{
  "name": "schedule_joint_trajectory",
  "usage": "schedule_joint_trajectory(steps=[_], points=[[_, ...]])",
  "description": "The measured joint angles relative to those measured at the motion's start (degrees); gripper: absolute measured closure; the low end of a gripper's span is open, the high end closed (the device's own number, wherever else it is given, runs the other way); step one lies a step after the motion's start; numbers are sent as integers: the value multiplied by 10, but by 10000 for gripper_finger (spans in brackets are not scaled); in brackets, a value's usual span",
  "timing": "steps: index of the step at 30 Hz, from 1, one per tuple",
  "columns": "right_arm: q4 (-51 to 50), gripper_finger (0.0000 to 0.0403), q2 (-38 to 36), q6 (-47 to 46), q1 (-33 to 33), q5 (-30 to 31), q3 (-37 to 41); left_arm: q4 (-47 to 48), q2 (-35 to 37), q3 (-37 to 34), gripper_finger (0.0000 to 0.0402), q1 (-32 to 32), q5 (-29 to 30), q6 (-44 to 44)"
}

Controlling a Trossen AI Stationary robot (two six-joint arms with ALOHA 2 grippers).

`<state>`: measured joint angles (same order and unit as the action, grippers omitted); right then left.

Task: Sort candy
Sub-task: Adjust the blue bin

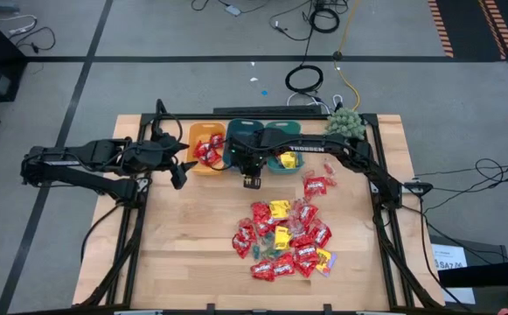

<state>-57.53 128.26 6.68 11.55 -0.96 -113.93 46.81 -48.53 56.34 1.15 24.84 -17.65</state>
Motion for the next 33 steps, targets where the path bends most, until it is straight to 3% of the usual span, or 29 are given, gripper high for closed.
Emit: schedule_joint_trajectory(steps=[10,33], points=[[-10,398,0,1,0,-1,0,0,0,0,104,0,-7,0],[-45,399,-1,11,-2,-4,0,0,0,0,104,0,-7,0]])
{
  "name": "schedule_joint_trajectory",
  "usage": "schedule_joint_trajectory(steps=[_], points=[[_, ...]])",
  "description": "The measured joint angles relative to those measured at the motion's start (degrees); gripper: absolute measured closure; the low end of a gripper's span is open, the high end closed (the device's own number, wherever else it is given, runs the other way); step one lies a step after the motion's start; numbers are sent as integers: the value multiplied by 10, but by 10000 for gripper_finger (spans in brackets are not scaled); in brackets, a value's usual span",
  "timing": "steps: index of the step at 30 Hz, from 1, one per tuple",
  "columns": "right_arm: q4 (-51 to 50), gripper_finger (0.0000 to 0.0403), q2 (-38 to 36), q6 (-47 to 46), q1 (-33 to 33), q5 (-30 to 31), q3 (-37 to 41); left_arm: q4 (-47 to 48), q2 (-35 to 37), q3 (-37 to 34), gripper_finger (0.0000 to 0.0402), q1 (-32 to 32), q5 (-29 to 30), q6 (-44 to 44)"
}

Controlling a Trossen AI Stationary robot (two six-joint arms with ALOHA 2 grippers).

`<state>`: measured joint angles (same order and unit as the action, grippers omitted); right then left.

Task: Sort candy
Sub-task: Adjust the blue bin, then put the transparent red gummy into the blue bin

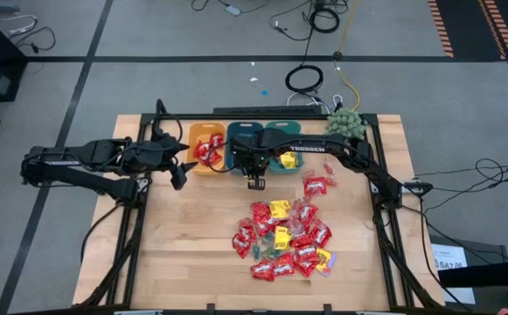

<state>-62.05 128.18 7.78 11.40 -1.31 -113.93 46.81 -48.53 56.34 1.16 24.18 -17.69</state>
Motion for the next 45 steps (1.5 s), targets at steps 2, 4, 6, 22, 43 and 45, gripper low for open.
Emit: schedule_joint_trajectory(steps=[2,4,6,22,43,45], points=[[0,399,0,-2,0,0,0,0,0,0,104,0,0,0],[0,399,0,-8,0,0,0,0,0,0,104,0,0,0],[-1,397,0,-9,0,0,0,0,0,0,104,0,0,0],[-3,345,-6,-10,0,-1,0,0,0,0,104,0,0,0],[-212,334,-73,-223,-8,8,-138,0,0,0,104,0,0,0],[-223,334,-88,-243,-29,33,-126,0,0,0,104,0,0,0]])
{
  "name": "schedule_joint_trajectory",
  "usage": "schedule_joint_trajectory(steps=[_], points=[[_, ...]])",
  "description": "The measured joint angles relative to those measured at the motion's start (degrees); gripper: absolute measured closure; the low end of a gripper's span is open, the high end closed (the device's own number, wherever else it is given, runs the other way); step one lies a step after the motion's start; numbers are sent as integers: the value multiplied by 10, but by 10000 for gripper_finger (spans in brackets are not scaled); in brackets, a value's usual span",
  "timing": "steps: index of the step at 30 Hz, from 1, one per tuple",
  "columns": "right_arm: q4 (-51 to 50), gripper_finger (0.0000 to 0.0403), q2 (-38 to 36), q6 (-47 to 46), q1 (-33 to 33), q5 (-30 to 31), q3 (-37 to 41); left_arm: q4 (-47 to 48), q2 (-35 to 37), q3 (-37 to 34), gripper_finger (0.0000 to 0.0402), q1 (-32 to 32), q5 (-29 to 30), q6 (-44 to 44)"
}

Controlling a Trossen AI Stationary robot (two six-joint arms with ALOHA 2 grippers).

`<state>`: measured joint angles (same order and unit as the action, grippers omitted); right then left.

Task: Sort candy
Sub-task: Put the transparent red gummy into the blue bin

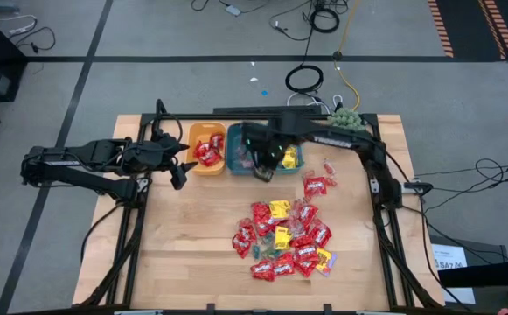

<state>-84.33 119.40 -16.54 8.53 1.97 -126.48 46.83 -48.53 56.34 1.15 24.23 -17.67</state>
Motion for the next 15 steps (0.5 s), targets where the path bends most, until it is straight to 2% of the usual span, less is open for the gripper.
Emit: schedule_joint_trajectory(steps=[5,10,15], points=[[12,334,-64,-80,-74,101,92,0,0,0,104,0,0,0],[87,334,-181,-223,-152,172,266,0,0,0,104,0,0,0],[183,334,-283,-392,-215,189,411,0,0,0,104,0,0,0]])
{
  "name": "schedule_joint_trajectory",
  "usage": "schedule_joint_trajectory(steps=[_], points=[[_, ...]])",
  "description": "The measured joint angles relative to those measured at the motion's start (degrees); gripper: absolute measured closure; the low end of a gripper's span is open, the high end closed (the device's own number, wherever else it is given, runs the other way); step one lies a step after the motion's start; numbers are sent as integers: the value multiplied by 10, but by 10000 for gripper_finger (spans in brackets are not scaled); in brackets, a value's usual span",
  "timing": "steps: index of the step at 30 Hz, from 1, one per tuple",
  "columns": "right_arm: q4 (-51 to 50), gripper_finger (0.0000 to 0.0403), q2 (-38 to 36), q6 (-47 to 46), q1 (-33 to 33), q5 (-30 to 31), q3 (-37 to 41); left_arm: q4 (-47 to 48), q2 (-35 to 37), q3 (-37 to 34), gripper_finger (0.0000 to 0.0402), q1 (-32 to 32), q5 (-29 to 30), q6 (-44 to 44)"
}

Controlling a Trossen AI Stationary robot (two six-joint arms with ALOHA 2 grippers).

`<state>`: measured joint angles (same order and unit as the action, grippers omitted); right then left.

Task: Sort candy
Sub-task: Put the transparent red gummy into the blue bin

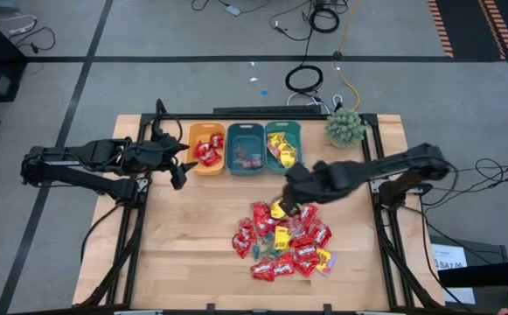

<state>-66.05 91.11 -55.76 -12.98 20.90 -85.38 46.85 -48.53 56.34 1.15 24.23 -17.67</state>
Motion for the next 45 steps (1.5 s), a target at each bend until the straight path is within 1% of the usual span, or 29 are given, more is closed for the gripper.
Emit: schedule_joint_trajectory(steps=[3,6,13,16,18,22,27,31,35,39,41,45], points=[[44,335,-38,-58,-28,-1,57,0,0,0,104,0,0,0],[54,335,-57,-80,-46,-3,88,0,0,0,104,0,0,0],[52,334,-59,-74,-48,-9,95,0,0,0,104,0,0,0],[50,324,-59,-61,-48,-8,95,0,0,0,104,0,0,0],[50,309,-59,-50,-52,-3,95,0,0,0,104,0,0,0],[68,264,-59,-16,-55,2,95,0,0,0,104,0,0,0],[126,190,-59,58,-55,5,95,0,0,0,104,0,0,0],[152,127,-51,84,-56,46,94,0,0,0,104,0,0,0],[154,89,-50,28,-55,46,94,0,0,0,104,0,0,0],[134,75,-50,-41,-63,41,94,0,0,0,104,0,0,0],[102,74,-44,-92,-63,39,94,0,0,0,104,0,0,0],[-22,74,-29,-174,-64,43,112,0,0,0,104,0,0,0]])
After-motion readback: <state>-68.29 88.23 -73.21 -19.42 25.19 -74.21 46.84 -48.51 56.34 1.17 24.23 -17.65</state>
